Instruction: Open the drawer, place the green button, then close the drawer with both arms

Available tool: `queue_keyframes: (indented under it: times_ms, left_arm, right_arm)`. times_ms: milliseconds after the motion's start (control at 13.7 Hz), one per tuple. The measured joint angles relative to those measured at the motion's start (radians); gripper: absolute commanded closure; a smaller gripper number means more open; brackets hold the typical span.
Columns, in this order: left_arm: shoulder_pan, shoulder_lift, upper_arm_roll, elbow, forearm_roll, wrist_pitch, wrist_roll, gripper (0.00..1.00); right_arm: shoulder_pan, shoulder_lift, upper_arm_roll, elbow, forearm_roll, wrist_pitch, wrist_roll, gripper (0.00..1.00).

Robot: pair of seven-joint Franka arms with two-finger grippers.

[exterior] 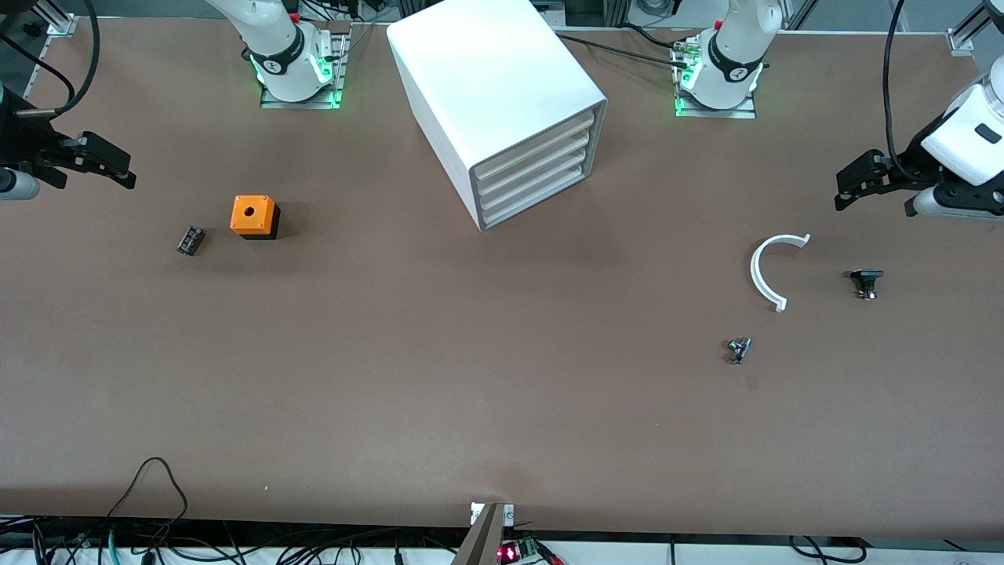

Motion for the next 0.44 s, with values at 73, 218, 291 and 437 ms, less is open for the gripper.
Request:
queue_keyframes:
  times_ms: [73, 218, 291, 437]
  left_arm:
    - [0.000, 0.000, -0.001, 0.000, 0.000, -0.004, 0.000, 0.00]
    - [-0.001, 0.000, -0.001, 0.000, 0.000, -0.007, -0.001, 0.00]
    - [-0.001, 0.000, -0.001, 0.000, 0.000, -0.009, -0.003, 0.00]
    - [-0.001, 0.000, -0.001, 0.000, 0.000, -0.011, -0.004, 0.00]
  right_arm:
    - [0.000, 0.001, 0.000, 0.000, 0.000, 0.000, 0.000, 0.00]
    - [0.000, 0.002, 0.000, 0.000, 0.000, -0.001, 0.000, 0.00]
    - [0.000, 0.002, 0.000, 0.000, 0.000, -0.001, 0.000, 0.00]
    - [0.000, 0.003, 0.000, 0.000, 0.000, -0.001, 0.000, 0.00]
